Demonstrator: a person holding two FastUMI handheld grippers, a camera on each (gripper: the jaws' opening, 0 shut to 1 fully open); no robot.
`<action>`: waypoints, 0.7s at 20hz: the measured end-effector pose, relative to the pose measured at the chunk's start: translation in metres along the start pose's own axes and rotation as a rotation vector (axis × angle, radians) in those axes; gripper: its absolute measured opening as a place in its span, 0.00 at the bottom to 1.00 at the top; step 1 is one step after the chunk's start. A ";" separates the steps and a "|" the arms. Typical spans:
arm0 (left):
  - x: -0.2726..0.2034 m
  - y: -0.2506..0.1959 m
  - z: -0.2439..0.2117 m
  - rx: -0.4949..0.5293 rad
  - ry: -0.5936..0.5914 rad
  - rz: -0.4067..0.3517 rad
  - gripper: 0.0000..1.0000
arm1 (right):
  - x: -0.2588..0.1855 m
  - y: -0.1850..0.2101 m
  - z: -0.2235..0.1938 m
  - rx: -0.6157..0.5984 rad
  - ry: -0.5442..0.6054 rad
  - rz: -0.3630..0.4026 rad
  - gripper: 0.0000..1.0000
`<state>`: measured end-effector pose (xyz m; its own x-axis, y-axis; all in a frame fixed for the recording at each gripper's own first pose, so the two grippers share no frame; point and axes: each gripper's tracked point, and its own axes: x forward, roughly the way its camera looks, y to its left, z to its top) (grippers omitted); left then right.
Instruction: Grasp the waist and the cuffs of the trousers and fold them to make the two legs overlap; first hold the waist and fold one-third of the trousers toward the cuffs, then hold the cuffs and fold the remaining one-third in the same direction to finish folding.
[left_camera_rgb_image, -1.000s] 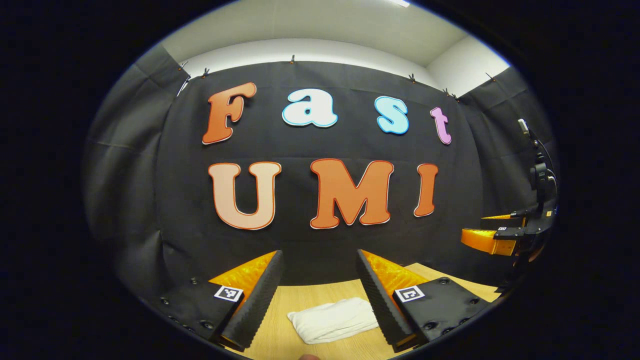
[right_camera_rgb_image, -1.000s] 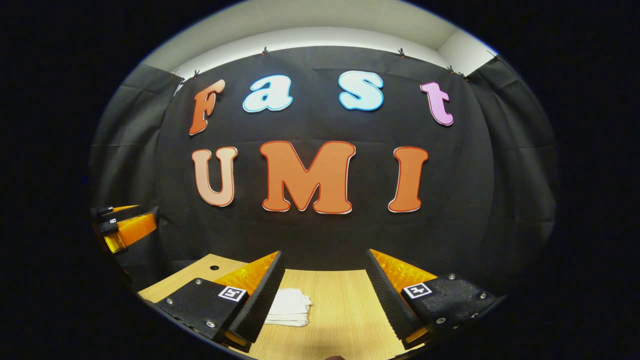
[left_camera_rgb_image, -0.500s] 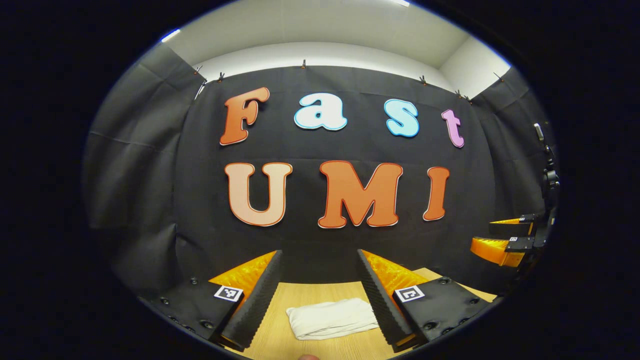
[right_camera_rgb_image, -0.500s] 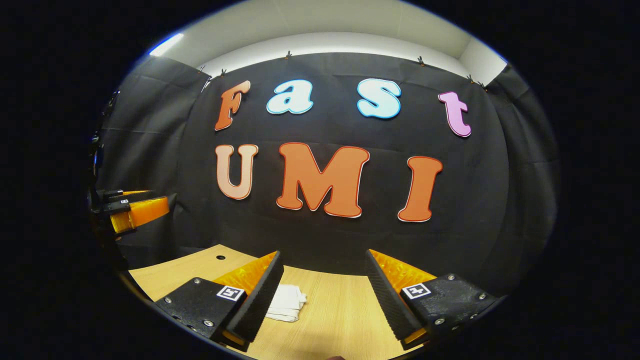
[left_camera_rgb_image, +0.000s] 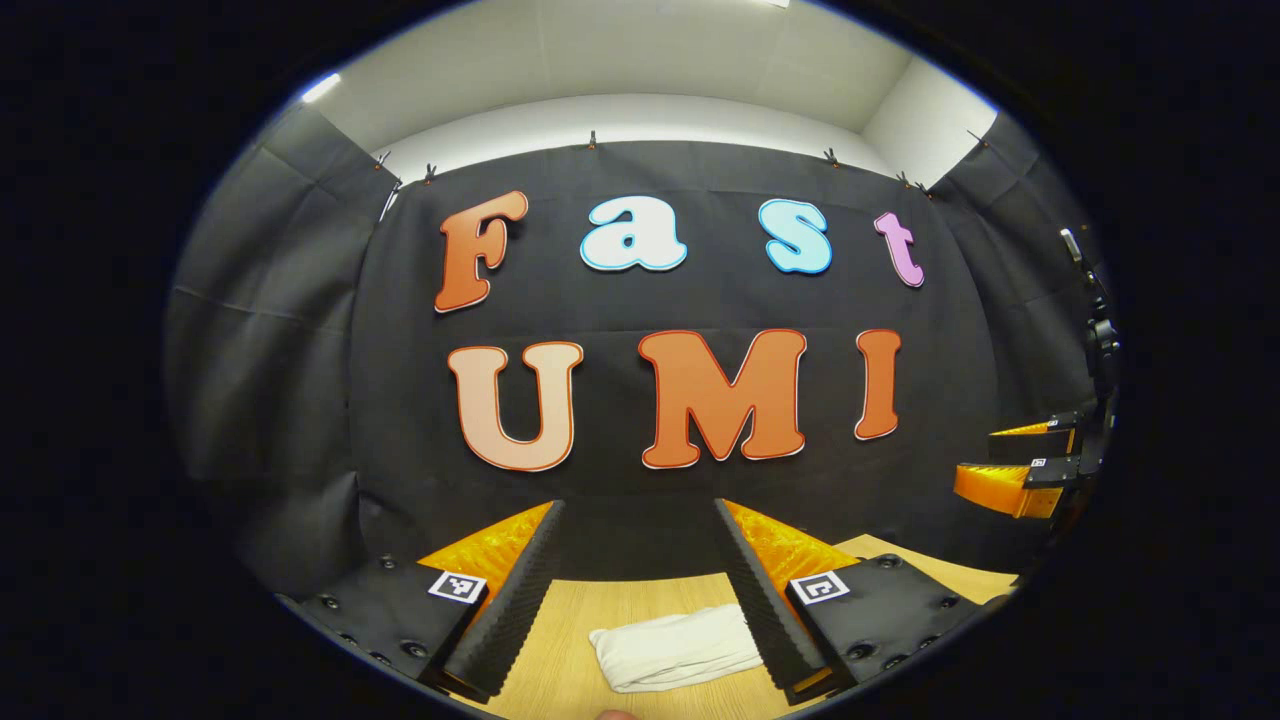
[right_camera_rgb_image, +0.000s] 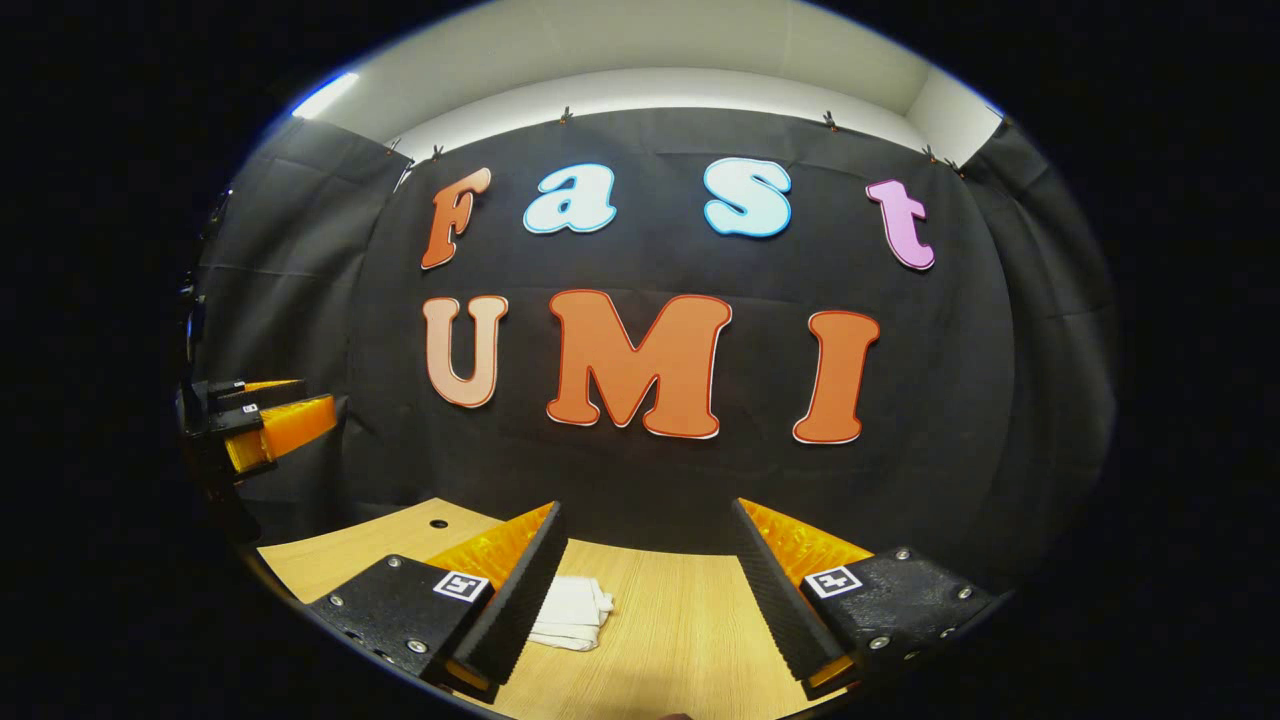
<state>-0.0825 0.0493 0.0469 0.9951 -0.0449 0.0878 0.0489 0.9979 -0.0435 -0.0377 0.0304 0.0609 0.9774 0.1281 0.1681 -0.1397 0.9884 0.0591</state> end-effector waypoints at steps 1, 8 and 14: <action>0.000 0.001 0.000 -0.004 -0.008 -0.011 0.96 | -0.002 0.003 0.001 -0.003 -0.006 -0.006 1.00; 0.005 0.025 -0.015 0.008 -0.014 -0.059 0.94 | -0.019 0.024 -0.006 -0.047 0.019 -0.047 0.99; 0.002 0.024 -0.026 0.057 0.010 -0.046 0.94 | -0.025 0.022 -0.014 -0.049 0.026 -0.030 0.96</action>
<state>-0.0771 0.0719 0.0206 0.9928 -0.0910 0.0785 0.0899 0.9958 0.0169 -0.0629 0.0504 0.0443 0.9850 0.0996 0.1408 -0.1028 0.9946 0.0156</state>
